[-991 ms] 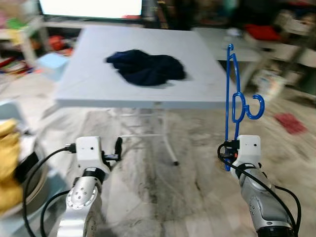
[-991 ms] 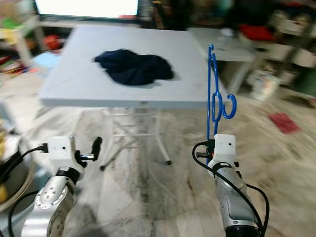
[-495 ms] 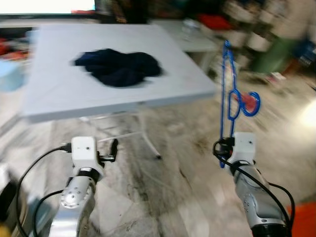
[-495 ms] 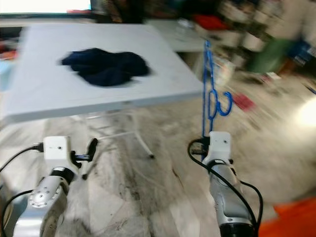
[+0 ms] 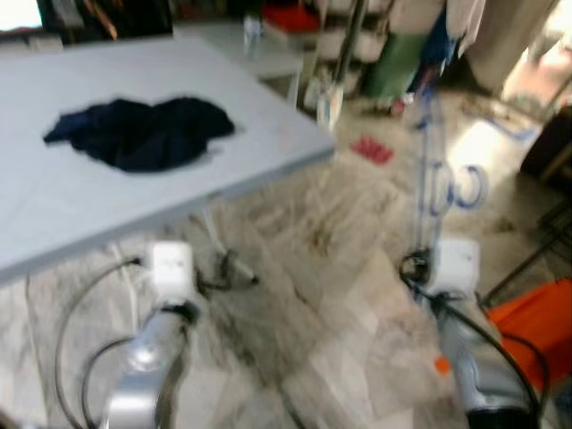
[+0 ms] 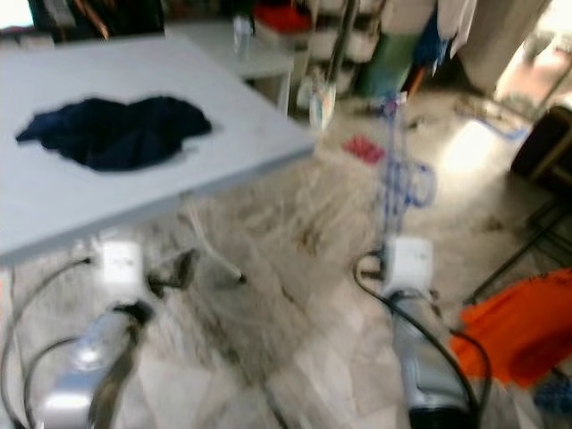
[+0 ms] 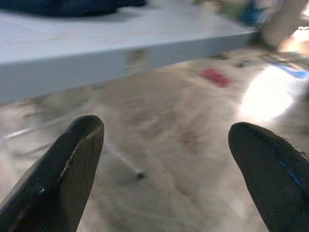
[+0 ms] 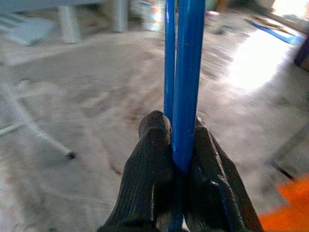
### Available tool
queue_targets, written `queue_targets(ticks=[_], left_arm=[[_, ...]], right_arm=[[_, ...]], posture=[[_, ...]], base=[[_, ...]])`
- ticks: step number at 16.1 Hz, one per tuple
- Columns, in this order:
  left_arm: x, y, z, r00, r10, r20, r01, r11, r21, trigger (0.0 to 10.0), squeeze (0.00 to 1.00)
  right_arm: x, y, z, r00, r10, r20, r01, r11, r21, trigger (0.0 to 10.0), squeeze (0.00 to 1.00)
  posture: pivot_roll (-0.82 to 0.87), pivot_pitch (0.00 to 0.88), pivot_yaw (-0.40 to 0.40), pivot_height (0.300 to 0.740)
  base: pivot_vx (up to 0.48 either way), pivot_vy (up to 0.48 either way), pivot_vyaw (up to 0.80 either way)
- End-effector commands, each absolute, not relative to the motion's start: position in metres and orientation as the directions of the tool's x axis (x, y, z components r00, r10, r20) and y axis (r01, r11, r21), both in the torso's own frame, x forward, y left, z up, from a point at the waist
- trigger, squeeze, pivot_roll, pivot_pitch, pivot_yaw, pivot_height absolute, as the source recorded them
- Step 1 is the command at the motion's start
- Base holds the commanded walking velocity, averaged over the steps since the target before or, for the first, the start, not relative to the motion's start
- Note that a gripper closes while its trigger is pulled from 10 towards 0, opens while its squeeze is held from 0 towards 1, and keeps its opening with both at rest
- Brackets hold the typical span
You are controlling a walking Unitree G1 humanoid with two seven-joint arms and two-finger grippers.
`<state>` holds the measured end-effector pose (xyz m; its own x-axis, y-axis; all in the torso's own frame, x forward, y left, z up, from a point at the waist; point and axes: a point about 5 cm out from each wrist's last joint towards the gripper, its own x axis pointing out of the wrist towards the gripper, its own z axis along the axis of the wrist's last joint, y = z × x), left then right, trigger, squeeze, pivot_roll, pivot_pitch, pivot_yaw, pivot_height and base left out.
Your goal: Hang hanger
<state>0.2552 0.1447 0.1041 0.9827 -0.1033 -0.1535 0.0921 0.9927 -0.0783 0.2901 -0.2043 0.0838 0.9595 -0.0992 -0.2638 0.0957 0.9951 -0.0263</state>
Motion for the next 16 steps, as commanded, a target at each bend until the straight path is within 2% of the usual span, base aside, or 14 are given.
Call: queue_targets(ticks=[1, 2, 5, 9, 11, 14, 16], left_arm=[[0.254, 0.149, 0.103, 0.980, -0.109, -0.166, 0.101, 0.993, -0.059, 10.0, 0.00], [0.254, 0.143, 0.102, 0.975, -0.155, -0.160, 0.144, 0.987, -0.077, 10.0, 0.00], [0.254, 0.135, 0.100, 0.963, -0.210, -0.168, 0.200, 0.977, -0.072, 10.0, 0.00], [0.269, 0.120, 0.106, 0.927, -0.341, -0.156, 0.339, 0.940, -0.045, 10.0, 0.00], [0.279, 0.107, 0.107, 0.893, -0.421, -0.160, 0.419, 0.907, -0.045, 10.0, 0.00], [0.282, 0.093, 0.103, 0.863, -0.477, -0.168, 0.475, 0.878, -0.054, 10.0, 0.00], [0.284, 0.094, 0.101, 0.864, -0.475, -0.168, 0.471, 0.880, -0.065, 10.0, 0.00]], right_arm=[[0.292, -0.202, 0.089, 0.965, -0.103, -0.240, 0.099, 0.995, -0.028, 10.0, 0.00], [0.293, -0.203, 0.088, 0.965, -0.115, -0.234, 0.117, 0.993, -0.006, 10.0, 0.00], [0.293, -0.202, 0.088, 0.967, -0.132, -0.219, 0.140, 0.990, 0.021, 10.0, 0.00], [0.281, -0.207, 0.081, 0.947, -0.245, -0.208, 0.263, 0.963, 0.061, 10.0, 0.00], [0.267, -0.222, 0.084, 0.928, -0.329, -0.177, 0.342, 0.939, 0.047, 10.0, 0.00], [0.246, -0.242, 0.081, 0.895, -0.410, -0.179, 0.419, 0.908, 0.018, 10.0, 0.00], [0.237, -0.246, 0.078, 0.884, -0.430, -0.182, 0.438, 0.899, 0.004, 10.0, 0.00]], posture=[[0.10, 0.048, -0.121, 0.740], [0.10, 0.037, -0.114, 0.740], [0.11, 0.018, -0.085, 0.740], [0.07, 0.000, 0.013, 0.740], [-0.02, 0.000, 0.097, 0.740], [-0.08, 0.009, 0.130, 0.740], [-0.08, 0.008, 0.131, 0.740]], base=[[0.000, 0.000, -0.80], [0.000, 0.000, -0.80], [0.000, 0.000, 0.00], [0.000, 0.000, 0.00], [0.000, 0.000, 0.00], [0.000, 0.000, 0.00], [0.000, 0.000, 0.00]])
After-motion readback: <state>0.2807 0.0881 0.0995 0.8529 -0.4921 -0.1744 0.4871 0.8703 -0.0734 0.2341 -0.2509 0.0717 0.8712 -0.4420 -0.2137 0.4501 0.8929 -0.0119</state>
